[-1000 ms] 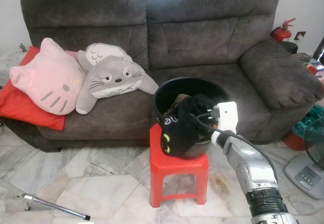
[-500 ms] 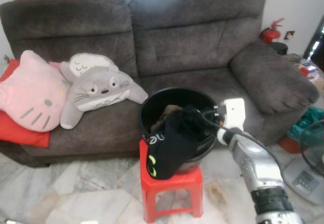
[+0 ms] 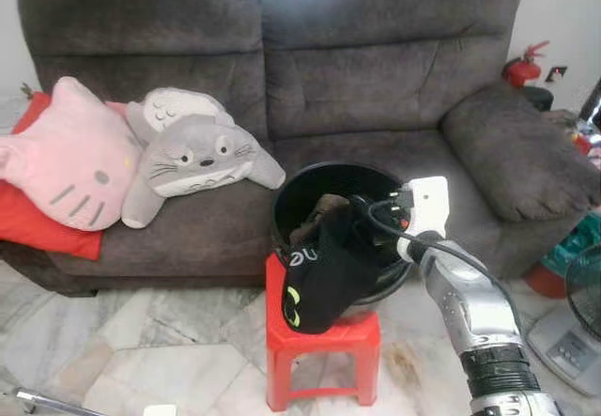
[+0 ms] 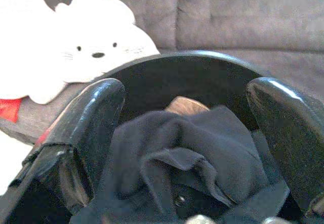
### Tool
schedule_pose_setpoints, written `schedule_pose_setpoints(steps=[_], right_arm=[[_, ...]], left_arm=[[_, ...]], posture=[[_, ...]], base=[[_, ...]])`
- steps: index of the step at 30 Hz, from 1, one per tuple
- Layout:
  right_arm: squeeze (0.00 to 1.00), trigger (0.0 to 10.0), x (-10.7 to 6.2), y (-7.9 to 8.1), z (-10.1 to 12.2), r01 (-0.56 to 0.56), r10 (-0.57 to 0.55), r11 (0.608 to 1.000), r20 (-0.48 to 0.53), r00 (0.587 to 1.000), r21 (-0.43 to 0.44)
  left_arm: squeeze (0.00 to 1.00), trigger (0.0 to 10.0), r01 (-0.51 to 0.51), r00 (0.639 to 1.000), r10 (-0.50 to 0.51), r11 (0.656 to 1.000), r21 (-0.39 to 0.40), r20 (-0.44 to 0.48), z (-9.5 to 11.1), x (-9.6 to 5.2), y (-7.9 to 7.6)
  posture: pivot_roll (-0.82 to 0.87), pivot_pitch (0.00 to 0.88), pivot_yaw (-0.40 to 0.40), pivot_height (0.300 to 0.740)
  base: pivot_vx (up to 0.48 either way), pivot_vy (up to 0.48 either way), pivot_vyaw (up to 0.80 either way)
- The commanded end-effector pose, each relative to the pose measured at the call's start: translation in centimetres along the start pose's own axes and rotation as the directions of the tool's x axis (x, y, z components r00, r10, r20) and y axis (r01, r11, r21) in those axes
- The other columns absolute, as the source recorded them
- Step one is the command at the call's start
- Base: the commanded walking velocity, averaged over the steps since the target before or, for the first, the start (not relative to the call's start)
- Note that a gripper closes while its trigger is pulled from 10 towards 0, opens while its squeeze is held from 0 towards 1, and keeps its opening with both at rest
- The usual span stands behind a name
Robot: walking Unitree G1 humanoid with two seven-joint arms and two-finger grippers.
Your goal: Hang hanger
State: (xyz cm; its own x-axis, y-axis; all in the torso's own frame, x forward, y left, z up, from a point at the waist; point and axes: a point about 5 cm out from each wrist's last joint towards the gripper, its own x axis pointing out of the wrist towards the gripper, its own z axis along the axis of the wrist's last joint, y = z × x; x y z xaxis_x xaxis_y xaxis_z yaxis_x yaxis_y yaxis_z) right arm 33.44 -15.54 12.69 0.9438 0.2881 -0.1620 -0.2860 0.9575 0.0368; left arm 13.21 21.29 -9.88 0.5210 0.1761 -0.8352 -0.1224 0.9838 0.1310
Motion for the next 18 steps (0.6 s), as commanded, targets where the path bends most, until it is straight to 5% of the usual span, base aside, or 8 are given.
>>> schedule_pose_setpoints(steps=[1, 4, 7, 10, 11, 14, 16, 18], right_arm=[[0.0, 10.0, 0.1, -0.5, 1.9, 0.011, -0.007, 0.998, 0.061, 0.998, -0.064], [0.0, 10.0, 0.1, -1.4, 3.9, -0.008, 0.047, 0.929, 0.097, 0.994, -0.37], [0.0, 10.0, -0.3, -1.8, 4.9, -0.12, 0.184, 0.67, 0.007, 0.983, -0.732], [0.0, 10.0, -0.3, -1.9, 5.0, -0.132, 0.195, 0.626, -0.01, 0.981, -0.769], [0.0, 10.0, -0.3, -2.5, 5.1, -0.183, 0.215, 0.413, -0.1, 0.972, -0.892], [0.0, 10.0, -0.4, -2.9, 5.1, -0.21, 0.217, 0.313, -0.146, 0.965, -0.926], [0.0, 10.0, -0.4, -2.9, 5.1, -0.21, 0.217, 0.312, -0.146, 0.965, -0.927], [0.0, 10.0, -0.2, -2.1, 3.9, -0.378, 0.321, 0.109, -0.327, 0.889, -0.919]], left_arm=[[0.0, 10.0, -0.012, 1.0, 0.012, 1.0, -0.004, -0.015, -0.4, -0.1, 0.3], [0.0, 10.0, -0.01, 1.0, 0.01, 1.0, -0.006, -0.013, -0.3, -0.1, 0.1], [0.0, 10.0, -0.007, 1.0, 0.007, 1.0, -0.005, -0.015, -0.3, 0.0, 0.0], [0.0, 10.0, -0.007, 1.0, 0.007, 1.0, -0.005, -0.016, -0.3, 0.0, 0.0], [0.0, 10.0, -0.004, 1.0, 0.004, 1.0, -0.003, -0.019, -0.5, -0.1, -0.1], [0.0, 10.0, -0.002, 1.0, 0.002, 1.0, -0.003, -0.021, -0.5, -0.1, -0.2], [0.0, 10.0, -0.002, 1.0, 0.002, 1.0, -0.003, -0.021, -0.5, -0.1, -0.2], [0.0, 10.0, -0.003, 0.999, 0.003, 1.0, -0.008, -0.032, -1.3, -0.3, -0.4]], posture=[[-0.23, 0.0, 0.069, 0.74], [-0.23, 0.0, 0.073, 0.74], [-0.24, 0.0, 0.075, 0.74], [-0.24, 0.0, 0.075, 0.74], [-0.25, 0.0, 0.079, 0.74], [-0.25, 0.0, 0.079, 0.74], [-0.25, 0.0, 0.079, 0.74], [-0.25, 0.0, 0.088, 0.74]], base=[[0.0, 0.0, 0.0], [0.0, 0.0, 0.0], [0.0, 0.0, 0.0], [0.0, 0.0, 0.0], [0.0, 0.0, 0.0], [0.0, 0.0, 0.0], [0.0, 0.0, 0.0], [0.0, 0.0, 0.0]])
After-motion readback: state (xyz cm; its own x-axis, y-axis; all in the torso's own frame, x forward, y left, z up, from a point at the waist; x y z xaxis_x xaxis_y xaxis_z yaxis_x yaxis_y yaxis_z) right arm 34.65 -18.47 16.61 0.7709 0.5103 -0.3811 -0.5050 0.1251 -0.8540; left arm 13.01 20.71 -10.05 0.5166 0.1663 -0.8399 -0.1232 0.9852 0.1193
